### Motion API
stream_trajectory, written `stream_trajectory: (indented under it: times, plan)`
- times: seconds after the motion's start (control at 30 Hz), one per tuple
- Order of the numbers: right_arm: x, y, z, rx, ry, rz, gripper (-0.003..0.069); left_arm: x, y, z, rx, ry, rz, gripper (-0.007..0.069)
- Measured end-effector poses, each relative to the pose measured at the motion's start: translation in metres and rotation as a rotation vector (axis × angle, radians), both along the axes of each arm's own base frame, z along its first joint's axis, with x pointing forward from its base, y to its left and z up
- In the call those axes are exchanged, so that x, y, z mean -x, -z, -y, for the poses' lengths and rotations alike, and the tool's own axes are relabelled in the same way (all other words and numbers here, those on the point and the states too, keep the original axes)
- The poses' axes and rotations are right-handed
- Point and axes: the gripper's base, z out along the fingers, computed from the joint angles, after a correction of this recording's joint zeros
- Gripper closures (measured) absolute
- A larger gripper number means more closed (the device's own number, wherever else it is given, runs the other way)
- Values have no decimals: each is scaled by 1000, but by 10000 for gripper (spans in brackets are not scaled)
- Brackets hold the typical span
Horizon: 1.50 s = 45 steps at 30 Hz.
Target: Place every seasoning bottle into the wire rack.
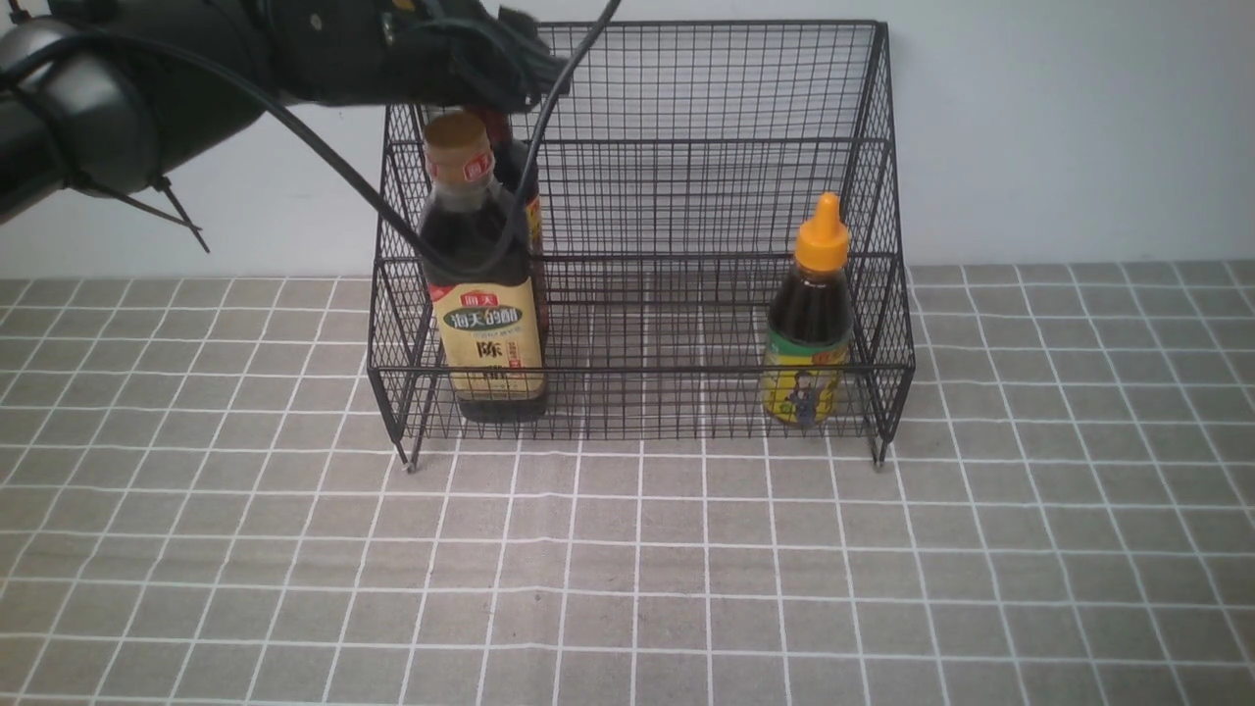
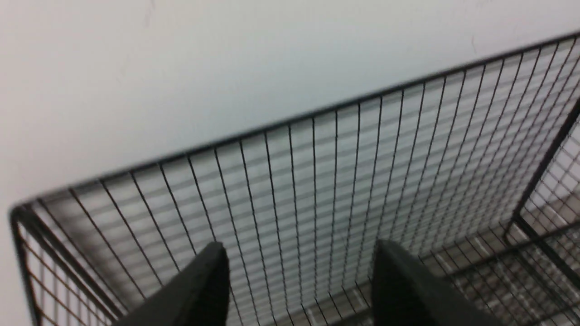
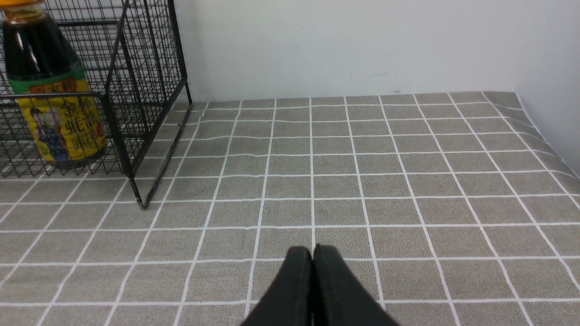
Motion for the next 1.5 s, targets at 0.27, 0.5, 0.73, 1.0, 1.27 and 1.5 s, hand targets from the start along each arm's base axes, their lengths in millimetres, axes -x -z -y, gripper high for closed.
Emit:
stream_trajectory:
  times: [0.27,0.5,0.73,1.0,1.27,1.5]
  plan:
    - [0,0,0,0,0,0,671,0,-15,-9,-18,-25,94,165]
    - [0,0,0,0,0,0,671,8,-38,-28,-6,-62,143,165]
    - [0,0,0,-2,0,0,671,45,-90,-66,3,-112,164,271]
    - [0,0,0,-2,0,0,671,114,-116,-103,16,-139,-134,611]
    - [0,0,0,-2,0,0,671,193,-125,-108,13,-132,-152,631]
    - [0,0,0,-2,0,0,671,269,-92,-112,36,-150,-141,631]
